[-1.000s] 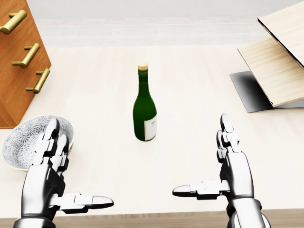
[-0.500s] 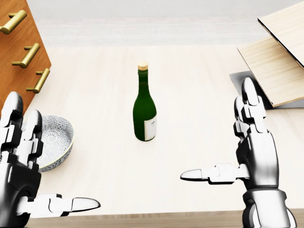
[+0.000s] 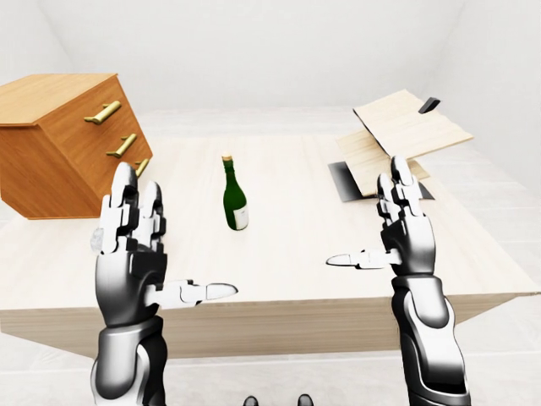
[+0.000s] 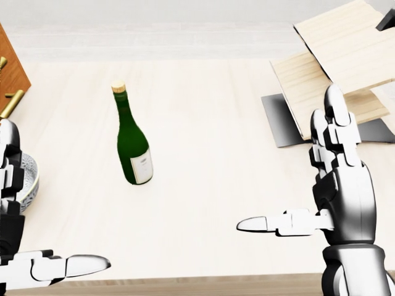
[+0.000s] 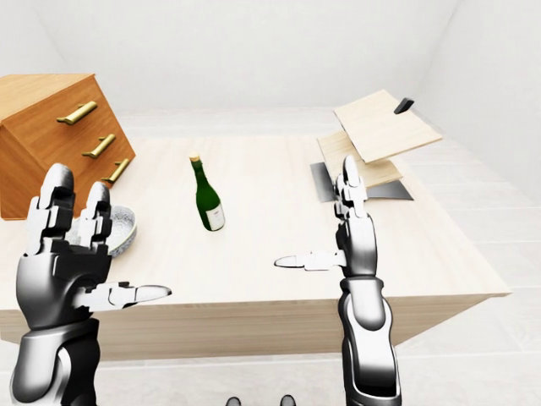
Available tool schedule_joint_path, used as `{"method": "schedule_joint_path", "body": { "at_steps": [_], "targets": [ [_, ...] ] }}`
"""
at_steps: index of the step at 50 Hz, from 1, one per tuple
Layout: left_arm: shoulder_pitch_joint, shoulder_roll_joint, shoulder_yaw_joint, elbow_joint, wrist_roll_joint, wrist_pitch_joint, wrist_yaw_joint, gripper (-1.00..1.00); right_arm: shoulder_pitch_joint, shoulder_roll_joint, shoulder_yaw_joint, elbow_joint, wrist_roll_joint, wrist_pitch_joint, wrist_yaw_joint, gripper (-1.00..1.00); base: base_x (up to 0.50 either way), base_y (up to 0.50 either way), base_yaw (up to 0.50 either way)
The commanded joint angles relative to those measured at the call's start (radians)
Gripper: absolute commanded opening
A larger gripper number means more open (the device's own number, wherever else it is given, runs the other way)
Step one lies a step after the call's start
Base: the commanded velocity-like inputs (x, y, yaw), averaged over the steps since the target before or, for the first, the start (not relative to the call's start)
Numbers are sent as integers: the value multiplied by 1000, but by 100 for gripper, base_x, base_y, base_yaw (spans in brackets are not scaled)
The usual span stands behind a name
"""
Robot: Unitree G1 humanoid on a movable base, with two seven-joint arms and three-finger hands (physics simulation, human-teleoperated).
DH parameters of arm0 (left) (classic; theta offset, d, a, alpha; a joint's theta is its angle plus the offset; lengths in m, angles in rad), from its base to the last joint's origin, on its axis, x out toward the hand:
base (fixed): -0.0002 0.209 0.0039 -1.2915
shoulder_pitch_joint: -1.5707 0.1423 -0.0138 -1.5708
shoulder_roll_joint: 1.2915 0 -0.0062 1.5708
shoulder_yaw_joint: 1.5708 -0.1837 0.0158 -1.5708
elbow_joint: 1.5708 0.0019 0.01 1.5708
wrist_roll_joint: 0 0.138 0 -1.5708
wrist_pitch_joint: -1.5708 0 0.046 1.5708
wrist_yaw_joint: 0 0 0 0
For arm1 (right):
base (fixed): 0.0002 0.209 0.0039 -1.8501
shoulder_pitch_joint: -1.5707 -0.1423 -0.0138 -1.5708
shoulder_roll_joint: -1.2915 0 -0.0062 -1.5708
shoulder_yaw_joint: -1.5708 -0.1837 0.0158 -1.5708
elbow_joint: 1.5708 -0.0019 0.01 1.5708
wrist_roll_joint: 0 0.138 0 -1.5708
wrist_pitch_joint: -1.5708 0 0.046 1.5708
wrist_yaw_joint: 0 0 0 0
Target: Put the wine bottle on the wine rack.
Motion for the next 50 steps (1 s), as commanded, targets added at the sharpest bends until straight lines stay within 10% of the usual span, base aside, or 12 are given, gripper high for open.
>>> {"method": "schedule_joint_path", "body": {
  "at_steps": [1,50],
  "targets": [
    [-2,0,23,-72,-16,0,2,100,10,7,-12,13,62,0,33,100,0,-50,0],
    [13,-17,30,-17,-22,0,-26,100,-33,1,-8,76,48,0,-17,100,-3,-1,32]
  ]
}}
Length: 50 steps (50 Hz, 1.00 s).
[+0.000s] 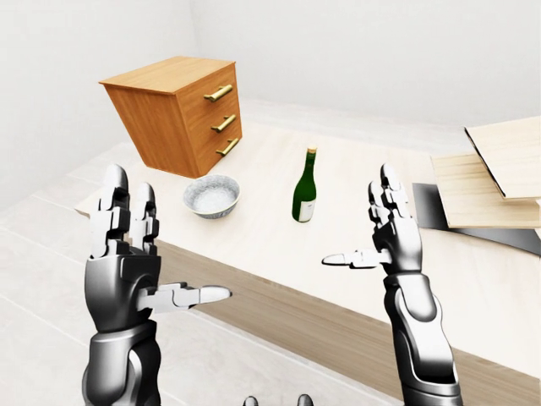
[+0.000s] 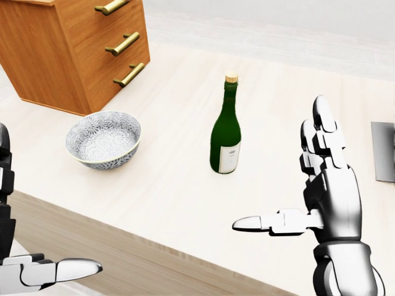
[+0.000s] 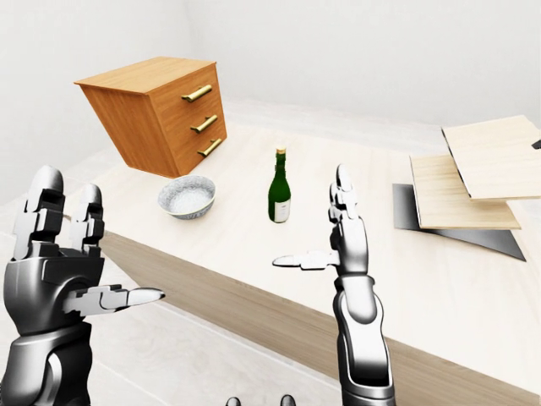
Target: Put the wine bottle on the wine rack.
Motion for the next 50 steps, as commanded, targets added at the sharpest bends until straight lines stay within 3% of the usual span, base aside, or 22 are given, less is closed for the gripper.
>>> {"method": "schedule_joint_path", "body": {
  "at_steps": [1,18,31,41,50],
  "targets": [
    [0,-1,-15,6,-3,0,4,100,-17,-4,-19,-26,34,0,-13,100,0,-1,0],
    [19,0,-29,16,-9,0,5,100,7,3,8,-39,42,0,-10,100,27,-18,0],
    [15,1,-50,45,7,0,12,100,0,1,22,-3,43,0,-9,100,1,0,0],
    [16,4,-51,42,6,0,15,100,-7,2,21,42,41,0,-11,100,21,-43,0],
    [20,5,-61,37,10,0,18,100,-4,-1,30,28,38,0,-5,100,1,-2,0]
  ]
}}
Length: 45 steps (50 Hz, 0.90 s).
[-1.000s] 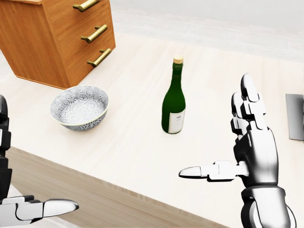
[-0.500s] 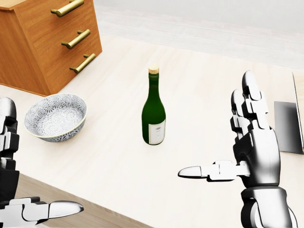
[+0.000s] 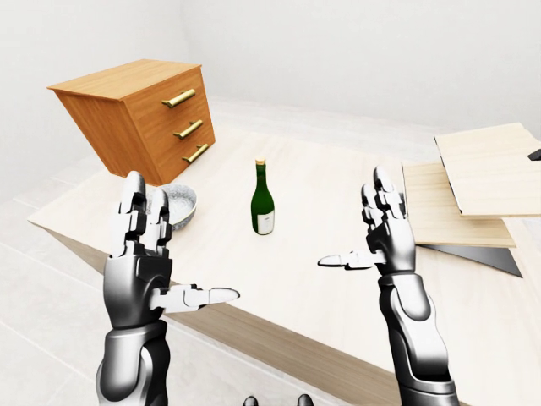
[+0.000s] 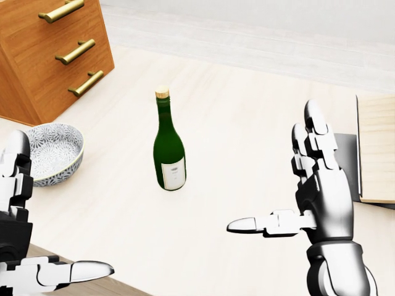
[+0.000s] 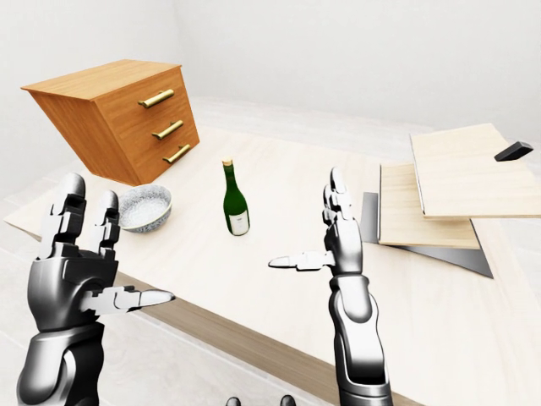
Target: Put the wine bottle on the wine rack.
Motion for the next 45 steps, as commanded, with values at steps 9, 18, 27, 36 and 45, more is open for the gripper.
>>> {"method": "schedule_joint_path", "body": {
  "at_steps": [9,18,27,36,45],
  "targets": [
    [-3,2,-9,0,2,0,6,100,2,0,16,21,-16,0,13,100,0,0,27],
    [-4,3,-10,22,3,0,5,100,-4,0,16,42,-21,0,14,100,0,0,50],
    [-2,3,-10,36,4,0,5,100,0,3,16,29,-10,0,19,100,1,-2,0],
    [3,2,-20,40,6,0,8,100,10,8,31,46,-5,0,30,100,30,-20,0],
    [7,4,-29,37,10,0,12,100,12,10,32,62,-5,0,24,100,14,0,0]
  ]
}}
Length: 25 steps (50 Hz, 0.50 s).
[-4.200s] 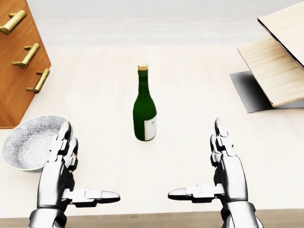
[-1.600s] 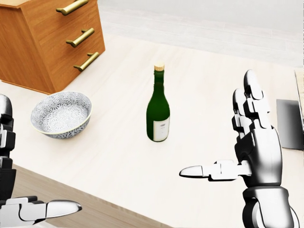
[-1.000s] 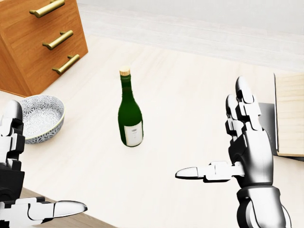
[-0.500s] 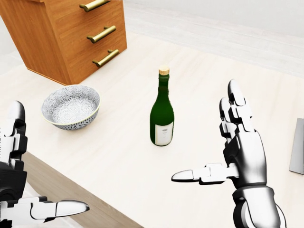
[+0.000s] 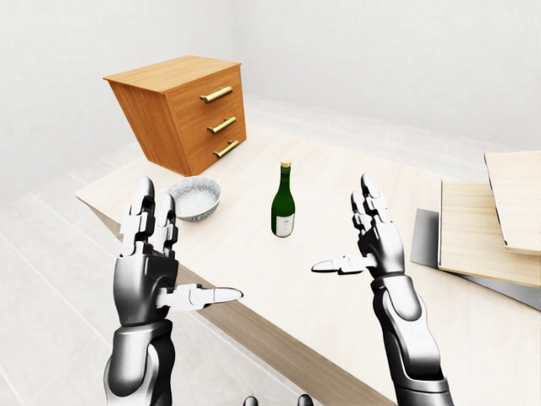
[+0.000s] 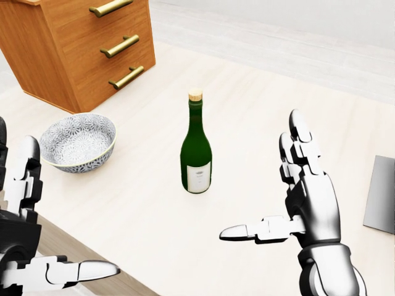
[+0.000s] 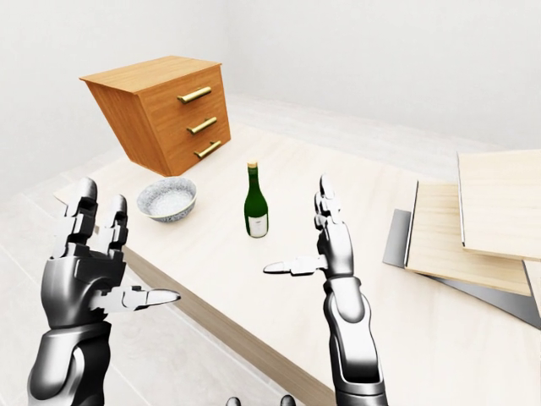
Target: Put the wine bottle on the wine rack.
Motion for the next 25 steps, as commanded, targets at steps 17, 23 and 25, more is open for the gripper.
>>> {"method": "schedule_joint_path", "body": {
  "at_steps": [17,23,25],
  "targets": [
    [10,3,-4,-1,-3,0,3,100,-6,3,7,10,11,0,3,100,9,0,0],
    [11,3,-3,-3,-4,0,2,100,-15,3,5,11,7,0,-4,100,25,1,0],
    [11,3,-4,0,-3,0,2,100,-23,2,4,14,1,0,-10,100,0,0,0]
  ]
}}
